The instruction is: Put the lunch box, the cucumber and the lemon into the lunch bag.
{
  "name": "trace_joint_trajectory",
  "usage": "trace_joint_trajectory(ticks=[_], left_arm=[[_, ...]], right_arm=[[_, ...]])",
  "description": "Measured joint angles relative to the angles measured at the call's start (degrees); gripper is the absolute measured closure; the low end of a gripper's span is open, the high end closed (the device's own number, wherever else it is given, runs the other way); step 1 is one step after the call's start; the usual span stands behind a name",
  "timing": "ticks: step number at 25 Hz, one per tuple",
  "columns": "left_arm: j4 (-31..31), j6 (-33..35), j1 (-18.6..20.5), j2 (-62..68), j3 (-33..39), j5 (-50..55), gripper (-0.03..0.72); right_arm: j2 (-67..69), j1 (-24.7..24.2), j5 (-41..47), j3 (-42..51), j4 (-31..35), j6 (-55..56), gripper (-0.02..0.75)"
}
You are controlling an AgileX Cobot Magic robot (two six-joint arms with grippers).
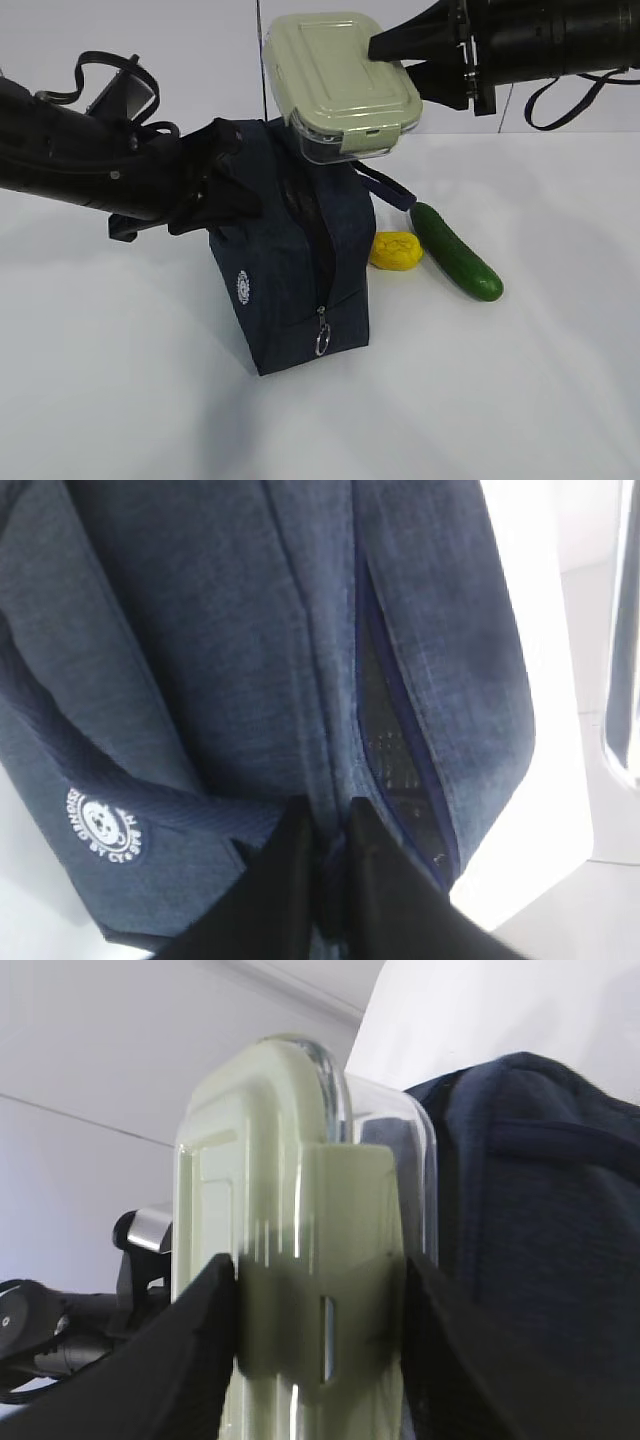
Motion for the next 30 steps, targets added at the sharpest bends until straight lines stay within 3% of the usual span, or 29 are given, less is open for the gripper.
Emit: trace_joint_trajectory(ticks=[16, 30], left_arm=[[-1.79, 2.02, 0.0, -0.94, 0.0, 1.39, 0.668], [-2.28, 3.02, 0.0, -1.08, 0.0, 2.31, 0.668]], right_arm=[[0.26, 2.85, 0.22, -0.11, -5.51, -0.33, 0.379], [8.25, 3.91, -2.42, -3.28, -9.4, -2.06, 0.38]])
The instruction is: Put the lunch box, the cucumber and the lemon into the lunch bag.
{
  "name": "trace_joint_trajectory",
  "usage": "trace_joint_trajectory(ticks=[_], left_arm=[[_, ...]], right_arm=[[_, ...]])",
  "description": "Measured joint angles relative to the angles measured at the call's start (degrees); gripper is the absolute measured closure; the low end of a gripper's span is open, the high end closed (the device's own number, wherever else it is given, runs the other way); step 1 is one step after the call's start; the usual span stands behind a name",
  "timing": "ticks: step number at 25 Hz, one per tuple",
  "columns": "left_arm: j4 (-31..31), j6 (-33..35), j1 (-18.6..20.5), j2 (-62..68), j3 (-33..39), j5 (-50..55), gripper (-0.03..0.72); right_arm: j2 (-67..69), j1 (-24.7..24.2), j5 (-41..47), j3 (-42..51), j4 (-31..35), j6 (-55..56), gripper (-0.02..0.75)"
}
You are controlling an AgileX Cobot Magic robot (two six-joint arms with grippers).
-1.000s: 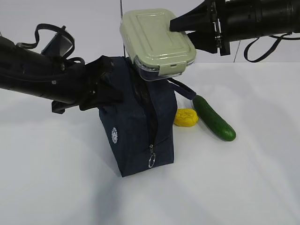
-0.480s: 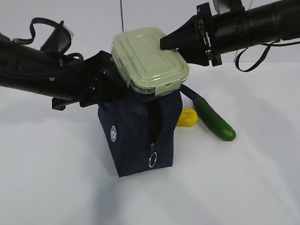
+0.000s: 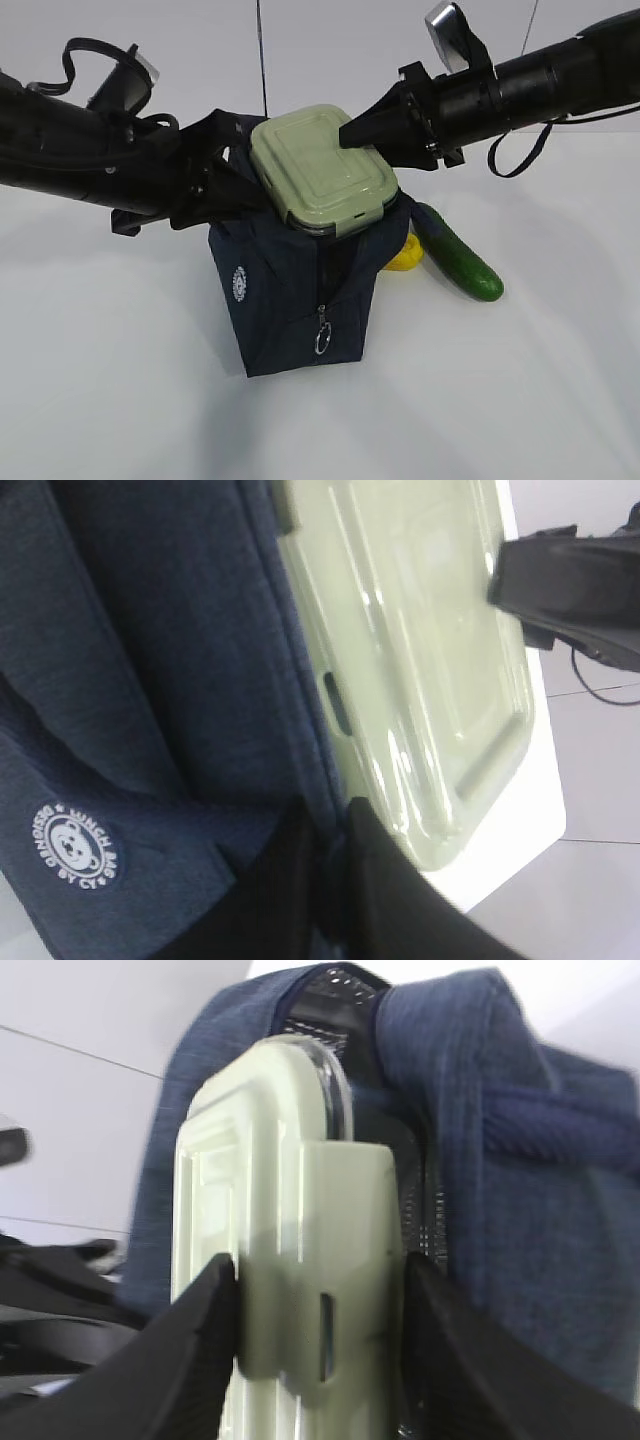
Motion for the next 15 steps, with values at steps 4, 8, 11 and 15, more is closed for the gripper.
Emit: trace_joint_trajectory(ticks=[4, 8, 11, 15], left_arm=[[-0.32, 0.09, 0.0, 0.0, 0.0, 0.37, 0.668], [-0.5, 0.09, 0.0, 0.0, 0.0, 0.45, 0.669], [-0.59, 0.09, 0.0, 0.0, 0.0, 0.55, 0.669], [-0.59, 0.21, 0.0, 0.0, 0.0, 0.59, 0.669]], right_arm=[[0.0, 0.0, -0.81, -2.76, -6.36, -0.26, 0.38], [0.0, 0.0, -0.81, -3.59, -10.32, -0.38, 0.38], [0.0, 0.12, -0.81, -3.95, -13.51, -0.88, 0.38], [0.0, 1.58, -1.79, -3.95, -14.29, -2.49, 0.38]])
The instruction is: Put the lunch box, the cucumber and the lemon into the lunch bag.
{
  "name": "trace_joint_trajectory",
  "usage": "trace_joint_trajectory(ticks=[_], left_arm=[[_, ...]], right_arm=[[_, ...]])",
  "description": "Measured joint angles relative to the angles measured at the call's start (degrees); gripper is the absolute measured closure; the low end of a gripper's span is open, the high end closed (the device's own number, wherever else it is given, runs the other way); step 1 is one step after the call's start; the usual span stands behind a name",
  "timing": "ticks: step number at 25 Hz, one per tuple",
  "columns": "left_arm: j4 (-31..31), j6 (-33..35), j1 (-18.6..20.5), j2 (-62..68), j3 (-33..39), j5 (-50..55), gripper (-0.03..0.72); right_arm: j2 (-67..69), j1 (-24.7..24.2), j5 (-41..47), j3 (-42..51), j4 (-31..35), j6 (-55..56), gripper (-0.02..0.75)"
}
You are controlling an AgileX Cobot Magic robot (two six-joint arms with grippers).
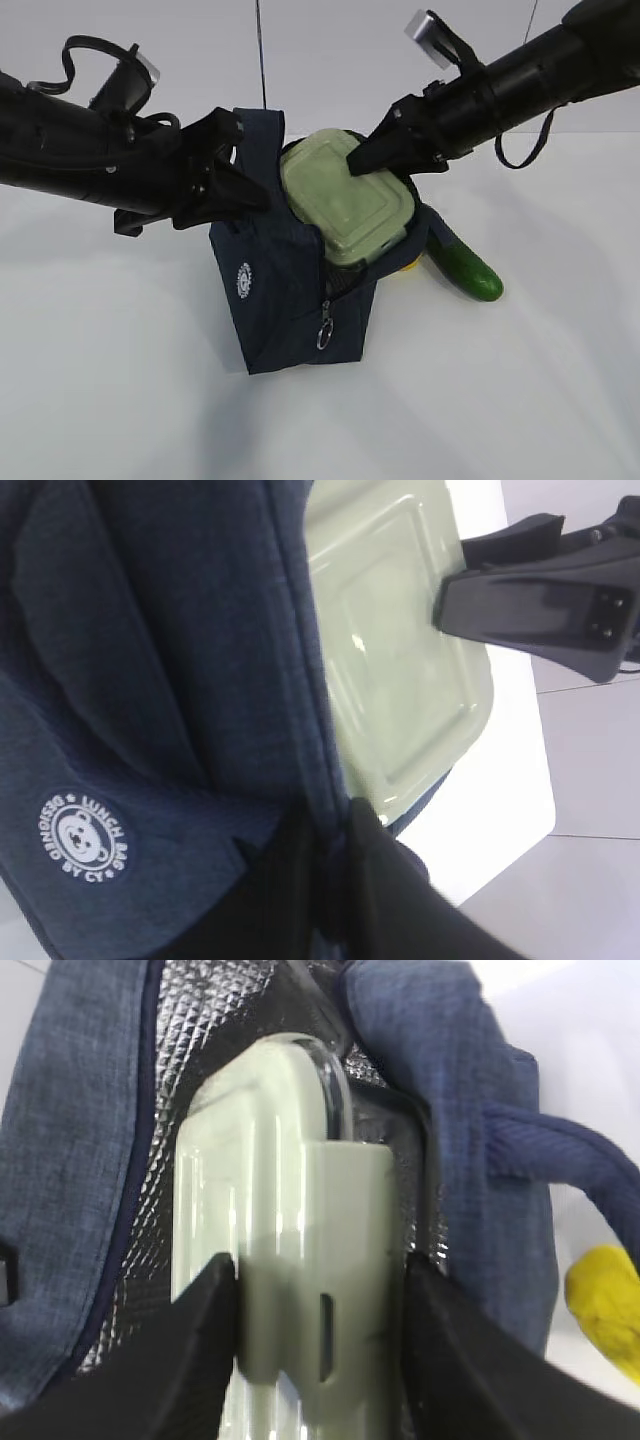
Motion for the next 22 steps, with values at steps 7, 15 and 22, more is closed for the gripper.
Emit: trace_joint_trajectory(ticks=[7, 15, 22], left_arm=[[0.0, 0.0, 0.0, 0.0, 0.0, 0.04, 0.669], [0.0, 0.0, 0.0, 0.0, 0.0, 0.04, 0.669], [0.0, 0.0, 0.0, 0.0, 0.0, 0.14, 0.669]], right_arm=[[0.12, 6.68, -7.71, 0.0, -2.37, -2.46, 0.381], [2.67, 10.8, -14.21, 0.0, -3.6, -9.66, 0.381], [4.8, 11.43, -15.02, -0.57, -3.82, -12.12, 0.381]])
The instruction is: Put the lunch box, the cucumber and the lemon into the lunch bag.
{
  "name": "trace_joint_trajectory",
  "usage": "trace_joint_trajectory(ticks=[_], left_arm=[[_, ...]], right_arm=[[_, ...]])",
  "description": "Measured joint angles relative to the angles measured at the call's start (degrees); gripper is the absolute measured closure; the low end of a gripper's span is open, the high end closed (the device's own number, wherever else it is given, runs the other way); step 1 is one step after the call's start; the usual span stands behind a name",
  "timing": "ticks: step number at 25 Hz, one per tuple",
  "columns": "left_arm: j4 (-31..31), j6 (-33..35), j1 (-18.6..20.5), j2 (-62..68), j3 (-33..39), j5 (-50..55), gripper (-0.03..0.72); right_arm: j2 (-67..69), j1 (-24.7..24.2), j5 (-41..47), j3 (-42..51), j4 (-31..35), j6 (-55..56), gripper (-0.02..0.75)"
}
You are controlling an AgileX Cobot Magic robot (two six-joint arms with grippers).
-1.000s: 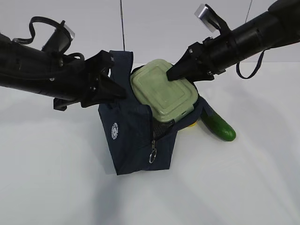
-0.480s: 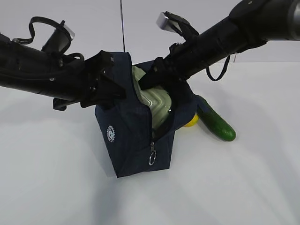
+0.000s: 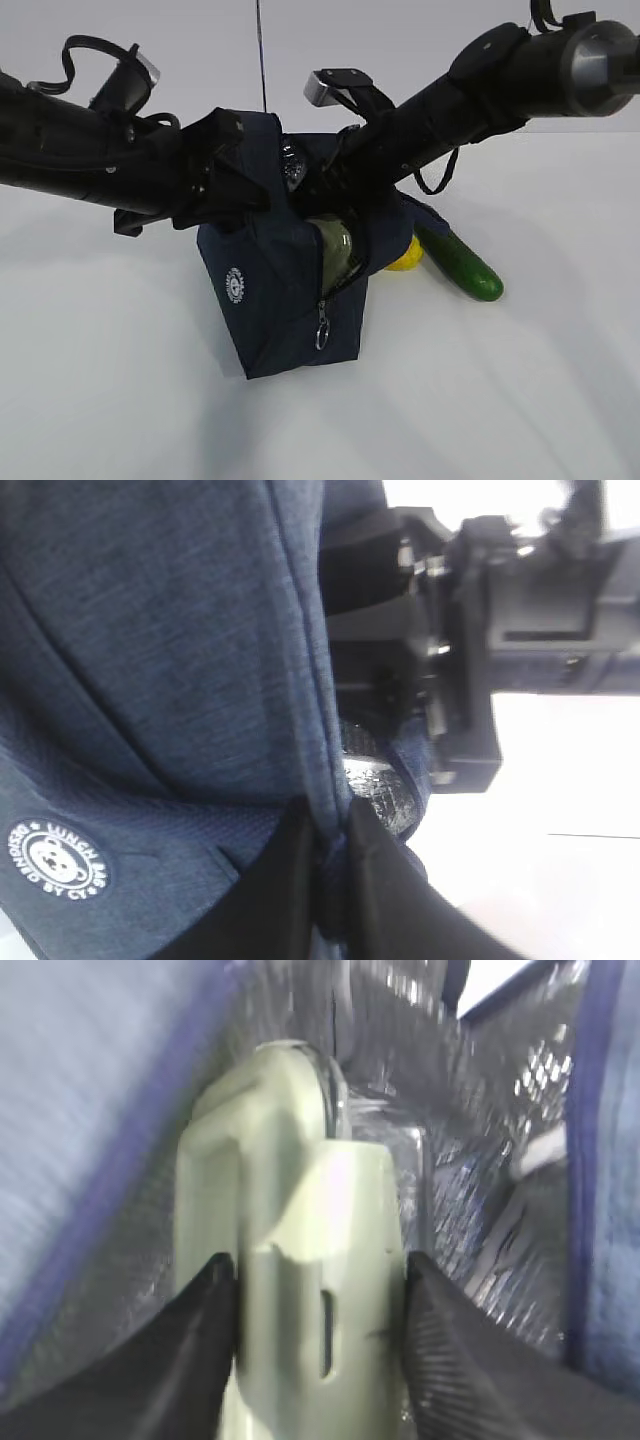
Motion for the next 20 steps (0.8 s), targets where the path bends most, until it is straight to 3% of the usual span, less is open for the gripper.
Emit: trace_joint_trajectory(ticks=[2, 7, 12, 16, 20], left_arm=[[0.0, 0.0, 0.0, 0.0, 0.0, 0.0, 0.669], [0.23, 0.0, 0.0, 0.0, 0.0, -0.24, 0.669], [2.4, 0.1, 0.0, -0.09, 0.0, -1.61, 0.669], [5.94, 0.1, 0.8, -0.09, 0.0, -1.84, 0.669], [7.81, 0.1, 2.15, -0.09, 0.0, -1.84, 0.669]], right_arm=[[0.09, 0.0, 0.27, -0.87, -0.12, 0.01, 0.374], [0.09, 0.04, 3.27, -4.05, 0.74, 0.01, 0.274], [0.09, 0.13, 9.34, -7.58, -0.35, 0.16, 0.252], [0.09, 0.13, 14.98, -12.87, -7.97, 5.78, 0.251], [0.09, 0.13, 20.74, -19.6, -19.83, 16.02, 0.251]])
